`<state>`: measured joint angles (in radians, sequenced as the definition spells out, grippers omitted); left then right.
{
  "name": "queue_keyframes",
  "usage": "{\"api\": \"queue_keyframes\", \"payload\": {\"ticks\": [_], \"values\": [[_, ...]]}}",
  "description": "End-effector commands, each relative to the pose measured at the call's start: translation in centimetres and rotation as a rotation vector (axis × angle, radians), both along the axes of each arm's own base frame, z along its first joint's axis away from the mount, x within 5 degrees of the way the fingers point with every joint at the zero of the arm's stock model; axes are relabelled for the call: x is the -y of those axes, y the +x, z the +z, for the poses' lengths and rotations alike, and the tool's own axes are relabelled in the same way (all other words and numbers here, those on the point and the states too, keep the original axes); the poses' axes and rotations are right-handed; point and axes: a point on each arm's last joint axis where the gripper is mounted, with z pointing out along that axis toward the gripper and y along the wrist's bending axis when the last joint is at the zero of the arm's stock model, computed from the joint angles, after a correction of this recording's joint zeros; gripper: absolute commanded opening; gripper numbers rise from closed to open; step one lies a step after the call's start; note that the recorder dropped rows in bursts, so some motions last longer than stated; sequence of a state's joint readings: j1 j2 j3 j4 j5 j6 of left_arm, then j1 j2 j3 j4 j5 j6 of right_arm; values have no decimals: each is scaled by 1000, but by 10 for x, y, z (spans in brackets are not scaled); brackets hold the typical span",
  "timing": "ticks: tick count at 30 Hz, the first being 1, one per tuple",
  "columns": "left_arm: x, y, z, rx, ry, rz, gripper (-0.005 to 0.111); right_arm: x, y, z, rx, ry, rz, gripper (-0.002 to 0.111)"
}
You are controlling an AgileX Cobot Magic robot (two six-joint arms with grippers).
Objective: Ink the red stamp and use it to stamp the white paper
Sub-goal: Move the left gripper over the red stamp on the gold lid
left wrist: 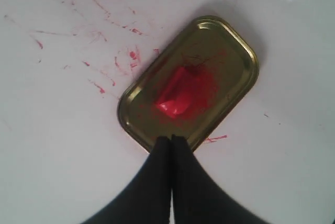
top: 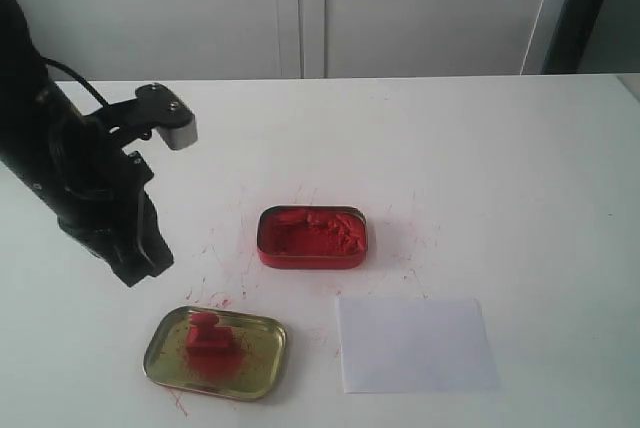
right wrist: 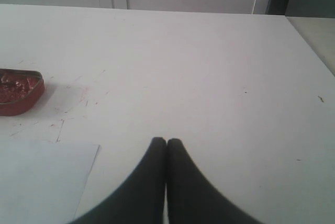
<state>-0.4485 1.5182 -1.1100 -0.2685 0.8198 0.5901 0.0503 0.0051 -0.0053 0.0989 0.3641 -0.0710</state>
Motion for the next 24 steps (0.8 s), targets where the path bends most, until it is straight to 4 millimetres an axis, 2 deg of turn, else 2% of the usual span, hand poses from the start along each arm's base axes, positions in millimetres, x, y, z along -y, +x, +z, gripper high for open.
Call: {"api": "queue_keyframes", "payload": {"ticks": [1,8,14,24], "values": [[14,-3,-10,-19,17,-117,0,0,0,0,14,-1,0,0],[25,-4,-21,-21,34,-239,0,0,0,0,14,-1,0,0],[38,-2,-15,-5,39,-339,0,0,0,0,14,-1,0,0],[51,-3,-26,-11,177,-410,0,0,0,0,14,-1,0,0]]}}
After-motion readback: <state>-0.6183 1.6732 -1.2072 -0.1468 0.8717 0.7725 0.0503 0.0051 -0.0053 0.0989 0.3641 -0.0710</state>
